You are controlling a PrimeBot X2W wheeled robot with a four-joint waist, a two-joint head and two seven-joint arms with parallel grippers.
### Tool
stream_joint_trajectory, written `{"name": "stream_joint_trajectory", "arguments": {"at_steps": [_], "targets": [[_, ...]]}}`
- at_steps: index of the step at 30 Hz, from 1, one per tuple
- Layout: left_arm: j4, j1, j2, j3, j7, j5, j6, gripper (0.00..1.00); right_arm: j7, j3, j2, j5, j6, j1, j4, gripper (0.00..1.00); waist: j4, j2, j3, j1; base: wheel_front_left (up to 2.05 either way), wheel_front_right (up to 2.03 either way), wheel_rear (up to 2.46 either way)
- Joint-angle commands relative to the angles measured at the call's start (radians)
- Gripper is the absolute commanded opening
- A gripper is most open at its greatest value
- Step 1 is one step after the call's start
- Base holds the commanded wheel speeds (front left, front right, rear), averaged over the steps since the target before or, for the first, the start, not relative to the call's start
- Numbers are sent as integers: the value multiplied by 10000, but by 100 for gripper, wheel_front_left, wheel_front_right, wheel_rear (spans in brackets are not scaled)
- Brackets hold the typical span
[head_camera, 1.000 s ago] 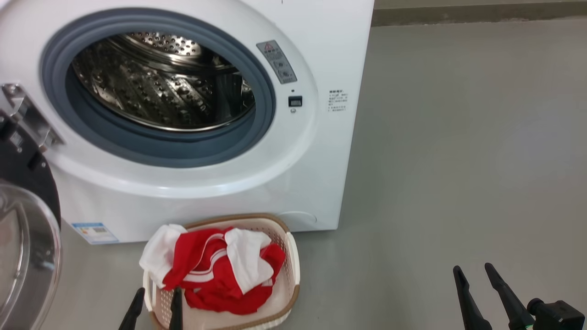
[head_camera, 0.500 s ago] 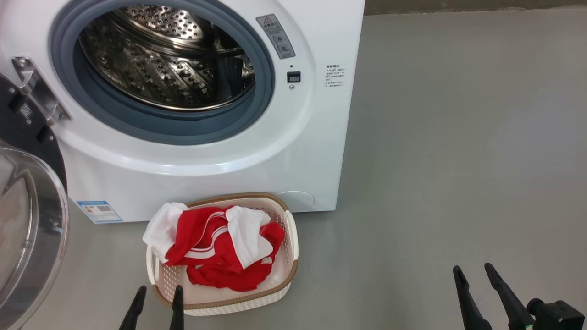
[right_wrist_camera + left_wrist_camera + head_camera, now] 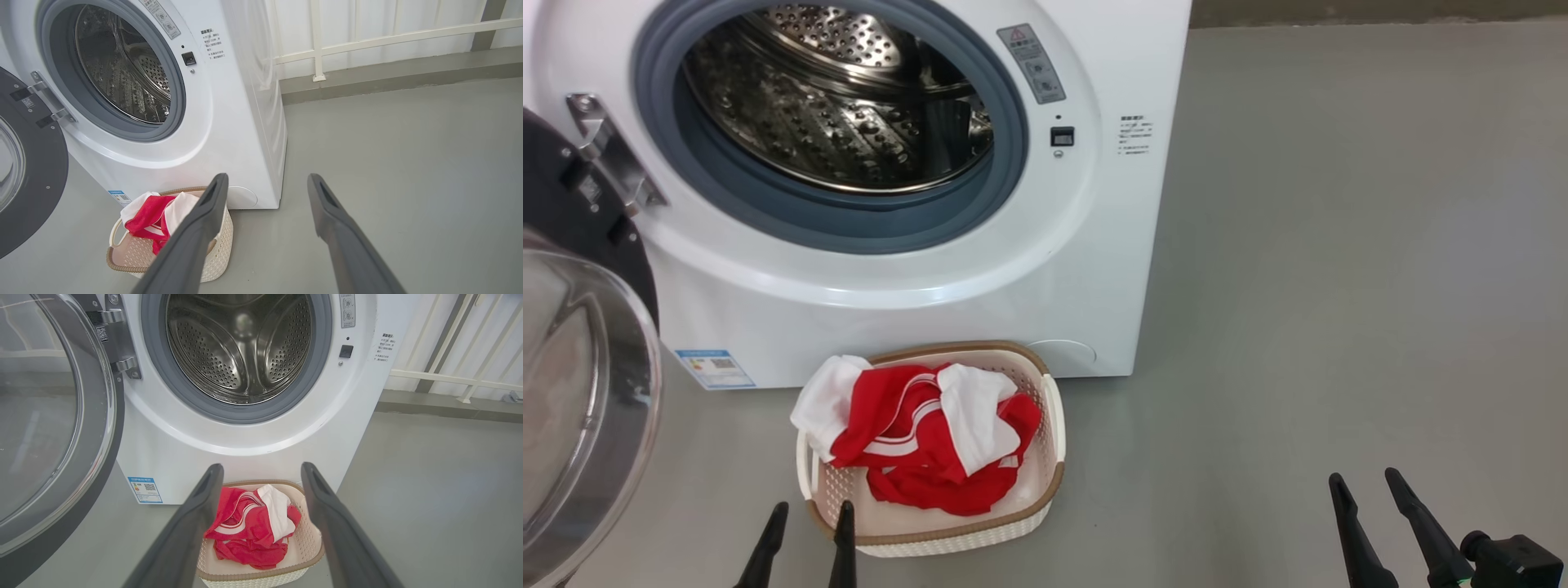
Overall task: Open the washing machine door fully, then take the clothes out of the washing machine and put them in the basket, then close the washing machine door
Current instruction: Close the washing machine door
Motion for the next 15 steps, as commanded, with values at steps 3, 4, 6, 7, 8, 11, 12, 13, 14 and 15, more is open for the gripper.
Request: {"name": "stream_joint_trajectory", "arguments": {"at_steps": [3,4,6,7,8,11,12,13,14,15], "targets": [[-177,-406,83,222,-51,-157,213,100,-65,254,-220,-158,2,-203,-237,100,429,0,-22,0,0,0,0],[-168,-408,83,197,-51,-217,270,100,-65,275,-233,-157,2,-198,-235,100,557,0,-29,0,0,0,0],[-147,-400,83,134,-51,-332,401,100,-65,320,-265,-154,2,-183,-222,100,851,0,-57,0,0,0,0],[-144,-386,83,89,-51,-389,457,100,-65,340,-281,-152,2,-171,-216,100,1014,0,-80,0,0,0,0],[-150,-362,83,44,-51,-437,516,100,-65,363,-295,-152,2,-153,-209,100,1183,0,-106,0,0,0,0],[-164,-298,83,-37,-51,-535,634,100,-65,406,-320,-156,2,-119,-198,100,1538,0,-160,0,0,0,0],[-169,-267,83,-76,-51,-575,677,100,-65,427,-331,-153,2,-106,-193,100,1720,0,-184,0,0,0,0],[-174,-234,83,-113,-51,-616,724,100,-65,452,-342,-154,2,-99,-192,100,1904,0,-206,0,0,0,0],[-182,-200,83,-151,-51,-654,770,100,-65,482,-349,-155,2,-93,-193,100,2091,0,-236,0,0,0,0],[-185,-164,83,-189,-51,-692,809,100,-65,511,-354,-158,2,-84,-192,100,2270,0,-260,0,0,0,0]]}}
